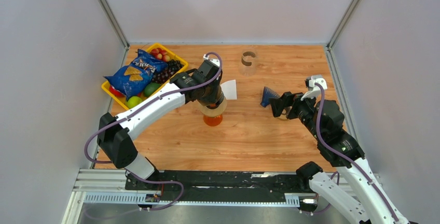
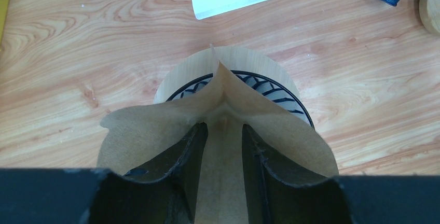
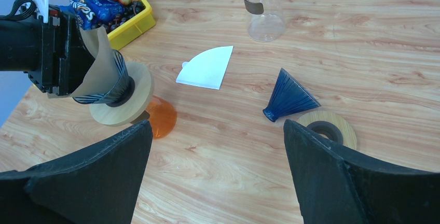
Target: Place the coffee filter in the dripper
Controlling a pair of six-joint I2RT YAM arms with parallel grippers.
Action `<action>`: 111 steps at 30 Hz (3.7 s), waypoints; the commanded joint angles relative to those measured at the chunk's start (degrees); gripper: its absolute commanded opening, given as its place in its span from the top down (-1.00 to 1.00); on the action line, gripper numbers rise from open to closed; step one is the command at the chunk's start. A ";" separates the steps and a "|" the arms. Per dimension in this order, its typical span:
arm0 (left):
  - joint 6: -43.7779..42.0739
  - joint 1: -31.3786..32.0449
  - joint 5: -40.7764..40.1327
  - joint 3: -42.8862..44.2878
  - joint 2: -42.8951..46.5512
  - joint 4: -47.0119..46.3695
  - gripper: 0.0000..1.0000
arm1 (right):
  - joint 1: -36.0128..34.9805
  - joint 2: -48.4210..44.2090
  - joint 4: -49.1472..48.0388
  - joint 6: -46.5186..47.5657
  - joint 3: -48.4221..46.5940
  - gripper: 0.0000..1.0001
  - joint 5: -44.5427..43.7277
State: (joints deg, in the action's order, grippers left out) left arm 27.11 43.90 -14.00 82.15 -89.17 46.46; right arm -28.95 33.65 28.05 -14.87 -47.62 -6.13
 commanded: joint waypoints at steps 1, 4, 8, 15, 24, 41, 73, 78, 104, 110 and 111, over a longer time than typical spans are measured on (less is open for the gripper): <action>-0.22 0.39 0.54 2.72 1.83 0.18 0.13 | 0.05 -0.42 -1.10 0.42 -0.02 -1.00 -0.72; -0.26 0.39 0.66 2.57 1.04 0.06 0.01 | 0.07 -0.41 -1.08 0.44 -0.02 -1.00 -0.73; -0.13 0.38 1.47 2.16 -0.36 0.00 0.00 | 0.11 -0.50 -1.12 0.55 0.03 -1.00 -0.90; -0.22 0.39 1.40 1.82 -1.17 0.29 -0.15 | 0.09 -0.50 -1.07 0.53 0.05 -1.00 -0.76; 0.12 0.35 1.27 1.23 -0.67 0.31 -0.31 | 0.07 -0.50 -1.03 0.62 0.07 -1.00 -0.60; -0.38 0.35 2.45 0.34 -0.13 -0.70 -0.13 | 0.08 -0.40 -1.06 0.55 0.07 -1.00 -1.15; -0.58 1.34 -0.51 4.15 1.91 1.38 0.16 | 0.11 -0.55 -0.98 0.45 0.07 -1.00 -0.81; -0.77 1.55 -0.46 4.96 2.52 1.37 0.18 | 0.11 -0.51 -0.97 0.45 0.07 -1.00 -0.80; -3.22 1.62 -8.48 -4.77 27.97 -16.01 -0.99 | 0.10 -0.07 -1.05 0.20 0.24 -1.00 -3.27; -0.76 -1.23 -21.48 -17.89 38.89 -18.63 -1.00 | 0.07 1.71 -1.11 -0.36 0.63 -1.00 -3.23; 0.68 -4.40 -20.61 -20.82 40.69 -19.22 -1.00 | 0.09 2.26 -1.21 -0.75 0.60 -1.00 -3.15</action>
State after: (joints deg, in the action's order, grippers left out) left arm 25.06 44.47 -27.62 68.12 -52.53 30.41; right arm -28.95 34.50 28.05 -14.90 -47.62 -8.54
